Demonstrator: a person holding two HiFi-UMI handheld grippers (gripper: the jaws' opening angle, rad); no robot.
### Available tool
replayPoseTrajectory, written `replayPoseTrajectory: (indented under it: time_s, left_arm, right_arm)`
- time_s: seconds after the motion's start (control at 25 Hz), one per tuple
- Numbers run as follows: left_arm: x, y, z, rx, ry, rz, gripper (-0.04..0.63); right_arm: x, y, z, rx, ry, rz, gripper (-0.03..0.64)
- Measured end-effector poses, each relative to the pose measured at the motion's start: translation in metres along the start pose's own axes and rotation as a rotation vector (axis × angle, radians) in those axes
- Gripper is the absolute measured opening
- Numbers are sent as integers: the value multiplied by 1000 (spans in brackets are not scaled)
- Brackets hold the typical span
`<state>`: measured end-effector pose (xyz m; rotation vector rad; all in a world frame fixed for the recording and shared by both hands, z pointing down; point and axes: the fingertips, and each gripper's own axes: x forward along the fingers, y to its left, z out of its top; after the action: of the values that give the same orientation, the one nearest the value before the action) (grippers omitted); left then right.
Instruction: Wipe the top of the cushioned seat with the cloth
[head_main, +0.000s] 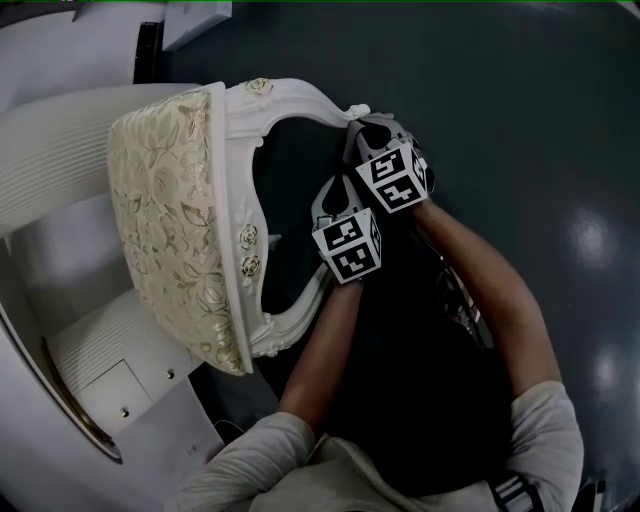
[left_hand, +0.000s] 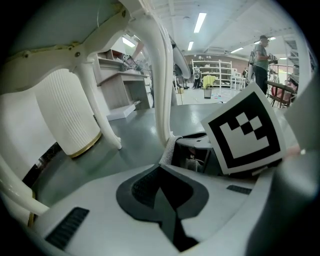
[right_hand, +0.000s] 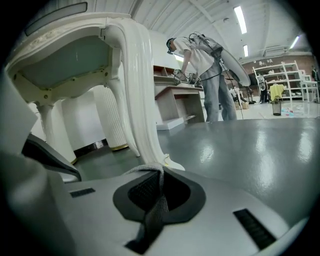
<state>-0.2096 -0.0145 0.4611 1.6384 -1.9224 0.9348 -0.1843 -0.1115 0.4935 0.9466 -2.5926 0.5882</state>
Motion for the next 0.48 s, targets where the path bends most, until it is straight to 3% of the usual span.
replayPoseTrajectory:
  time_s: [0.28,0.48]
  left_arm:
    - [0,-4,2,2,-6,-5,14]
    - [-4,-10,9,-8,-19,-29,14]
  right_arm:
    - [-8,-49,5,83,-20,-131,14]
    - [-25,-57,28,131,-104,-107,14]
